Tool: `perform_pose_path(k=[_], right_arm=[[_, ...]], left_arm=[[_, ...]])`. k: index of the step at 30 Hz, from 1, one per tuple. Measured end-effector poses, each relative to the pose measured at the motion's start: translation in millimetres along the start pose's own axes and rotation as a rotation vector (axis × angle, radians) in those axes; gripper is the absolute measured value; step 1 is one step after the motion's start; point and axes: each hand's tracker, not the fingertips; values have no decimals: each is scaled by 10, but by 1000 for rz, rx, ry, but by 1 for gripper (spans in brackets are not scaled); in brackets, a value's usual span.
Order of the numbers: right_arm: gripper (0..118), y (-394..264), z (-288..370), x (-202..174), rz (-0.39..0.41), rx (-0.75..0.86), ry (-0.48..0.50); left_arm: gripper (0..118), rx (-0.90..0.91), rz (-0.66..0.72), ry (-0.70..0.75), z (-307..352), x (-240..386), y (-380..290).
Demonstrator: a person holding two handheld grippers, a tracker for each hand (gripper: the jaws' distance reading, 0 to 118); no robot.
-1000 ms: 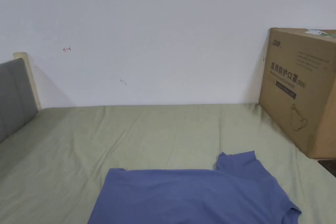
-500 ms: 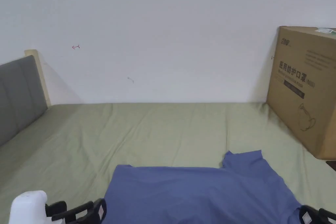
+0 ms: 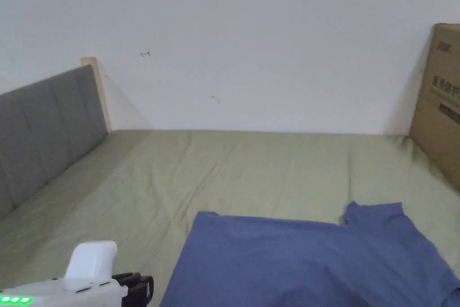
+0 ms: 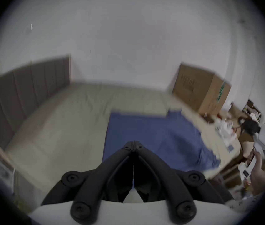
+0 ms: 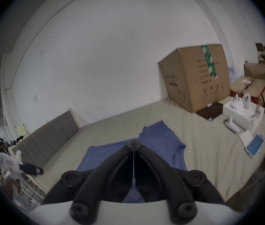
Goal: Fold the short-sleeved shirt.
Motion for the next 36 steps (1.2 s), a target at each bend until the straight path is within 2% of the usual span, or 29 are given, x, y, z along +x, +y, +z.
perform_pose_path(k=[2,4,5,6,7,12,15,16,18,20,23,24,25,28,30,31,32,33,34,35,36], right_arm=[[1,-63,-18,25,-32,-54,-9],[1,-133,-37,81,-54,-101,-21],[1,-159,-39,96,-58,-118,-28],[1,-193,-87,220,-65,-138,-31],[1,-216,-91,234,-64,-150,-36],[1,-253,-60,206,-37,-167,-50],[1,-257,-39,98,-17,-178,-38],[1,-254,-41,82,-6,-177,-37],[1,-267,-36,78,28,-160,-54],[1,-278,-52,91,39,-163,-68],[1,-344,-98,211,20,-188,-88],[1,-369,-111,250,16,-200,-98],[1,-386,-107,277,17,-209,-111],[1,-428,-103,434,31,-248,-136],[1,-450,-124,630,-10,-332,-69],[1,-464,-147,701,-8,-375,-89],[5,-483,-183,754,3,-418,-132],[42,-508,-253,837,-4,-503,-160],[88,-543,-309,931,-25,-568,-175],[116,-607,-376,1006,-44,-640,-194],[118,-690,-426,1074,-52,-683,-212]], left_arm=[[3,-95,61,4,-259,-227,-209],[70,-147,97,45,-440,-376,-405],[97,-162,102,63,-495,-371,-524],[106,-193,114,79,-603,-434,-599],[103,-202,121,88,-691,-489,-668],[103,-232,188,186,-1085,-682,-849],[105,-342,196,204,-1298,-733,-991],[106,-382,149,189,-1353,-687,-1048],[102,-370,-82,255,-1326,-432,-1067],[89,-376,-99,208,-1292,-330,-1085],[55,-340,-90,165,-1203,-203,-1106],[24,-337,-95,160,-1189,-206,-1107],[1,-332,-96,147,-1140,-202,-1083],[1,-286,-25,52,-1052,-304,-1038],[1,-301,113,-124,-1020,-385,-991],[1,-287,120,-128,-993,-377,-972],[1,-270,85,-85,-954,-362,-949],[1,-239,47,-54,-844,-266,-938],[1,-234,17,-43,-814,-242,-915],[1,-235,4,-43,-797,-227,-895],[1,-228,-8,-44,-772,-214,-875]])
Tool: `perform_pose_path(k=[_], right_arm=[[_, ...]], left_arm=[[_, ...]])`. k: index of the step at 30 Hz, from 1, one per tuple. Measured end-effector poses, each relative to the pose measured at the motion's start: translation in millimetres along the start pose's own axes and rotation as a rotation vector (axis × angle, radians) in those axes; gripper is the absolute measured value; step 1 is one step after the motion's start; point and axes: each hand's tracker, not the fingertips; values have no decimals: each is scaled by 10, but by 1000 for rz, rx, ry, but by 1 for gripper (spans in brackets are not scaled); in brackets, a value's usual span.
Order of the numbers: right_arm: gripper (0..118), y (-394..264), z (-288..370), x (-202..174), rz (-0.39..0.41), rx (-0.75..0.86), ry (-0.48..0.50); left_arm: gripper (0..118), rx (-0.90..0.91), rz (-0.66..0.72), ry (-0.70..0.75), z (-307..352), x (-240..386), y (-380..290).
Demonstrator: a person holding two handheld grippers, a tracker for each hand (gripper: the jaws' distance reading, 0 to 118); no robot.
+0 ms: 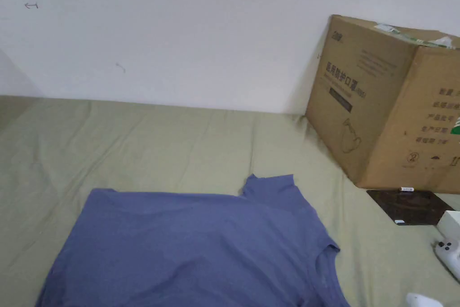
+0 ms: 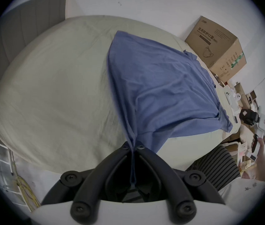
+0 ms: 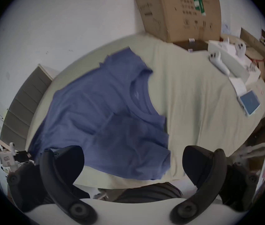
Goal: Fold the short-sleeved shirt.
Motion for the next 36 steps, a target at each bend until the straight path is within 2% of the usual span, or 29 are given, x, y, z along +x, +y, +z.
perform_pose_path(k=[3,5,7,8,9,10,11,13,14,15,16,17,30,36], right_arm=[[118,2,-183,23,12,-59,-20],[118,24,-344,-40,62,-121,-65],[110,8,-559,-20,136,-163,-103],[98,-1,-608,-37,158,-184,-109],[78,-28,-641,-32,166,-190,-104],[71,-59,-648,-6,155,-184,-95],[58,-81,-616,-9,151,-183,-94],[11,-124,-426,-27,159,-99,-112],[6,-147,-347,20,178,-76,-142],[6,-166,-265,57,191,-64,-154],[6,-175,-172,98,153,-51,-42],[6,-186,-104,113,129,-40,-25],[6,-141,626,39,192,49,-6],[6,226,780,-58,178,101,6]], left_arm=[[1,22,-4,33,96,79,55],[1,38,21,39,142,58,91],[1,33,74,20,141,16,107],[1,35,90,15,141,4,104],[1,41,109,23,154,-34,116],[1,40,122,28,159,-48,118],[1,41,134,27,169,-62,115],[1,47,178,-13,196,-126,105],[1,44,198,-36,204,-148,103],[1,41,207,-41,211,-163,101],[1,40,213,-47,218,-169,97],[1,42,214,-45,232,-184,96],[1,88,231,-115,611,-154,197],[1,116,252,-158,733,-126,536]])
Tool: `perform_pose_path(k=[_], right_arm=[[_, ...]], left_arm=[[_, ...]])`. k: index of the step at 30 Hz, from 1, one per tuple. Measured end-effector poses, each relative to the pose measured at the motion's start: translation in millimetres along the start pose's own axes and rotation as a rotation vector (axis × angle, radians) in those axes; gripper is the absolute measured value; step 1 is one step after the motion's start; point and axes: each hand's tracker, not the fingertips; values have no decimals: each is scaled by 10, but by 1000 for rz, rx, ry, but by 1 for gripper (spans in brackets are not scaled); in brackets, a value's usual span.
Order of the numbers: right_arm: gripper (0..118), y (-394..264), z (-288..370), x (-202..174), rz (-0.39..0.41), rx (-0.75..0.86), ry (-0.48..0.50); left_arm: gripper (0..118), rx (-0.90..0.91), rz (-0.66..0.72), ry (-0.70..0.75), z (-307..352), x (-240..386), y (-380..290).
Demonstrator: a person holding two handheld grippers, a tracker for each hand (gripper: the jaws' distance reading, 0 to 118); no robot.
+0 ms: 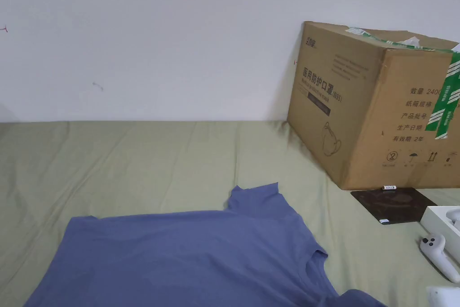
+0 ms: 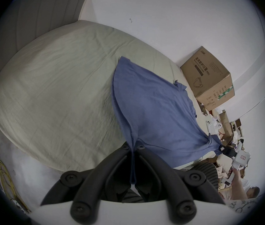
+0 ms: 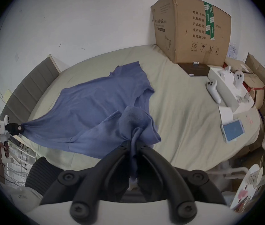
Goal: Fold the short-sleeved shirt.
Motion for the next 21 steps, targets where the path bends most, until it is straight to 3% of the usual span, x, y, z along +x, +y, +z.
perform_pose_path(k=[6,11,14,16,17,19,20,21], right_arm=[[6,824,-581,43,58,-14,-38],[6,1538,-1376,72,51,-52,-50],[6,1846,-1878,39,70,-102,-75],[6,1966,-2222,24,75,-150,-112],[7,1995,-2353,23,76,-169,-118],[9,2014,-2602,44,58,-186,-142],[17,2022,-2665,42,51,-187,-144],[55,2022,-2681,28,49,-181,-152]], left_arm=[[1,-20,63,-47,-492,46,742],[1,-100,165,-3,-1211,15,1357],[1,-157,113,66,-1677,8,1656],[2,-189,170,68,-1964,-39,1817],[13,-205,203,56,-2062,-67,1849],[19,-198,257,40,-2226,-118,1916],[37,-185,263,39,-2254,-123,1929],[86,-164,259,58,-2264,-147,1933]])
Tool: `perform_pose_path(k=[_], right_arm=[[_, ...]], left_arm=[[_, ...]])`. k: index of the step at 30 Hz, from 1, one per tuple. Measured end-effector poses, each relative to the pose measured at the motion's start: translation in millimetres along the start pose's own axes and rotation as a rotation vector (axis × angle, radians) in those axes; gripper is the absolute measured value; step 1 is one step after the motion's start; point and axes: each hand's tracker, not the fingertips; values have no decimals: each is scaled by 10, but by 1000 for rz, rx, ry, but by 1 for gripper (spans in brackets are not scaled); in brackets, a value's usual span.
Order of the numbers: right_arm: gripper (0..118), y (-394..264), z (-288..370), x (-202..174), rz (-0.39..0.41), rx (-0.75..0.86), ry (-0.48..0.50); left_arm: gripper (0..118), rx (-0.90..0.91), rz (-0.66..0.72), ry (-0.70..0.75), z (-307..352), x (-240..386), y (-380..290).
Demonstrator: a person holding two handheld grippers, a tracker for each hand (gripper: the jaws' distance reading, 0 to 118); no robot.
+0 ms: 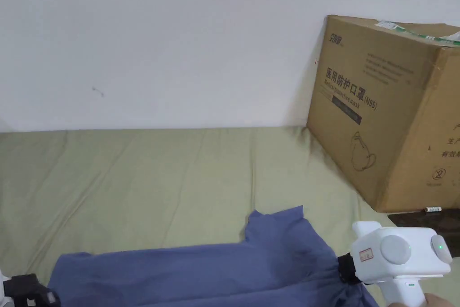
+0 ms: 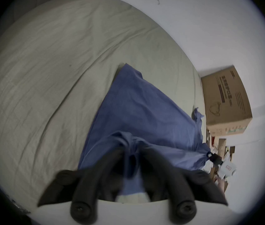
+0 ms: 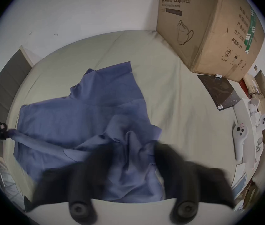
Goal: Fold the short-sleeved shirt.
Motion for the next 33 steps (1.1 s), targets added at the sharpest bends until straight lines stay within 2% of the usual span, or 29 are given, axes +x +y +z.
perform_pose_path(k=[1,2,3,6,10,14,15,16,17,18,19,20,22,24,25,27,28,29,31,32,33], right_arm=[[84,-33,-3,-12,-13,17,-11],[90,-52,24,-16,-43,40,-36],[90,-76,90,-13,-74,71,-37],[91,-249,393,-24,-135,128,66],[91,-736,1081,-246,-39,392,67],[90,-1361,1781,-491,-65,676,158],[88,-1519,1919,-564,-76,724,162],[79,-1634,2018,-622,-88,764,159],[61,-1734,2107,-655,-107,796,150],[24,-1844,2202,-702,-126,822,151],[7,-1917,2263,-730,-137,838,156],[7,-1978,2316,-755,-144,838,158],[5,-1994,2350,-743,-160,820,184],[5,-1966,2334,-665,-171,772,291],[5,-1960,2336,-649,-173,777,259],[5,-1975,2365,-653,-181,794,121],[5,-1962,2368,-626,-180,790,119],[5,-1948,2360,-586,-194,785,163],[5,-1937,2323,-503,-238,781,312],[5,-1938,2296,-496,-258,783,345],[5,-1951,2274,-481,-255,781,313]], left_arm=[[106,22,-19,11,4,11,-17],[105,47,-51,12,37,27,-38],[103,89,-96,-8,110,48,-67],[103,144,-227,-41,318,159,-287],[104,369,-388,-111,755,291,-791],[103,658,-447,-132,1222,356,-1511],[101,730,-461,-141,1312,353,-1678],[96,767,-474,-150,1377,350,-1789],[82,805,-489,-152,1459,348,-1927],[42,839,-500,-148,1537,348,-2051],[6,853,-518,-147,1593,352,-2128],[0,881,-545,-100,1639,390,-2200],[0,897,-604,53,1702,441,-2276],[0,839,-611,-22,1750,336,-2189],[0,793,-585,-50,1770,300,-2109],[0,659,-511,-10,1738,227,-1866],[0,557,-472,25,1672,181,-1713],[0,440,-421,59,1554,98,-1524],[0,227,-337,53,1274,-141,-1233],[1,151,-340,69,1055,-220,-1127],[1,115,-349,145,863,-309,-1064]])
